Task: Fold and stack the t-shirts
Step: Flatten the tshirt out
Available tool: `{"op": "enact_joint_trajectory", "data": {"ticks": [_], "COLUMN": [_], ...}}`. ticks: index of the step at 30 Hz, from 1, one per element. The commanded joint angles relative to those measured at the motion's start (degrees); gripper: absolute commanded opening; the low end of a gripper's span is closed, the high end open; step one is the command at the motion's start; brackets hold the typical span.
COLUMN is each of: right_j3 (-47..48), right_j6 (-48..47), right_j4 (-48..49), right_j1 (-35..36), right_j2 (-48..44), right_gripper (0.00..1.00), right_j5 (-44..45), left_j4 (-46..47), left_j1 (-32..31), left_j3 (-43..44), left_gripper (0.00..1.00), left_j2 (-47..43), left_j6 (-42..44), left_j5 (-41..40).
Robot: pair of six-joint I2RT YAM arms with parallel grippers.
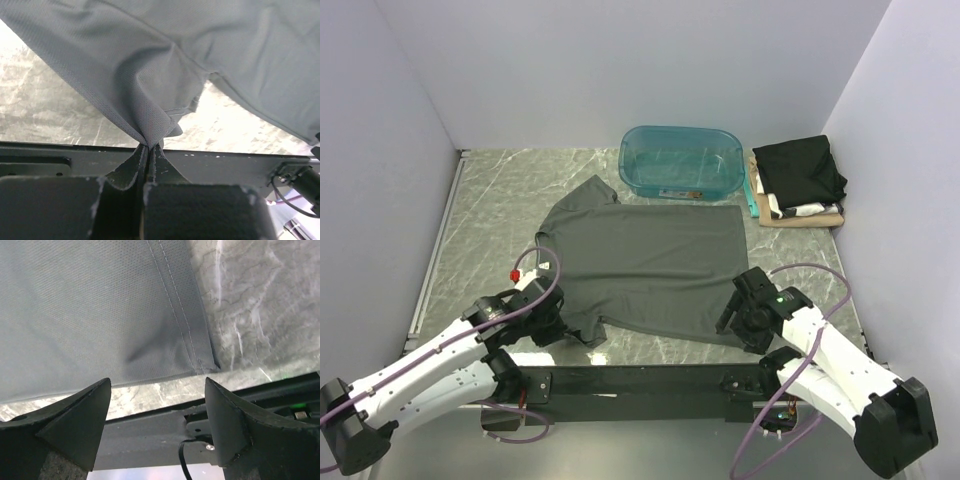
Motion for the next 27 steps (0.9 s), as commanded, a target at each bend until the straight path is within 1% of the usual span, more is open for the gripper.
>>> {"op": "enact_joint_trajectory", "data": {"ticks": [1,3,5,8,11,13,16,17,19,20,22,23,25,26,27], "right_j3": [3.6,3.3,2.1,-1.5,-2.4,-1.4,-0.9,-0.7,-0.4,-0.2,0.0,-0.1,-0.4,-0.7,-0.8], "right_j6": [-0.3,0.3,1.7,3.5,2.9,1.0,-0.6,-0.8,-1.2,-1.3,-1.3,-1.2,-1.3,-1.4,-1.6], "right_j4": [-4.1,-4.6,-4.1,-1.2,2.4,4.6,6.0,6.5,6.7,6.5,6.2,6.0,6.4,6.8,6.8], "right_j1": [0.4,0.4,0.4,0.4,0.3,0.1,0.1,0.2,0.2,0.2,0.2,0.1,0.1,0.0,0.1], "right_j2": [-1.5,-2.5,-2.7,-2.8,-1.8,0.9,5.3,6.6,7.0,6.7,5.9,5.3,4.7,4.6,4.5], "right_gripper": [0.81,0.81,0.80,0.80,0.79,0.79,0.78,0.75,0.72,0.66,0.60,0.50,0.41,0.34,0.30], "right_j5": [2.1,1.9,-0.1,-2.3,-0.8,0.0,1.0,1.2,1.8,2.3,3.9,4.1,4.0,4.2,4.4], "left_j4": [1.0,1.2,1.2,1.2,1.8,2.0,0.6,0.2,-0.9,-0.8,0.4,0.5,-0.7,-1.2,-1.7], "left_j1": [-0.1,-0.1,-0.1,-0.1,-0.1,-0.1,-0.1,-0.1,-0.1,-0.1,-0.1,-0.1,-0.1,-0.1,-0.1], "left_j3": [2.3,2.2,2.4,2.5,2.0,1.8,3.3,3.7,4.7,4.8,4.2,4.0,4.0,4.2,4.5], "left_gripper": [0.01,0.01,0.01,0.01,0.01,0.01,0.01,0.01,0.01,0.01,0.01,0.01,0.01,0.01,0.01], "left_j2": [-1.7,-2.0,-1.8,-1.7,-1.7,-1.7,-1.8,-2.0,-2.5,-2.8,-3.7,-3.9,-4.5,-4.6,-4.8], "left_j6": [1.4,1.4,1.4,1.9,2.0,1.9,1.0,0.7,-1.1,-1.5,-1.5,-1.5,-2.2,-2.4,-2.6], "left_j5": [-2.3,-2.3,-2.7,-2.9,-2.5,-2.7,-5.9,-8.5,-10.6,-11.1,-10.4,-10.0,-10.1,-10.3,-10.4]}}
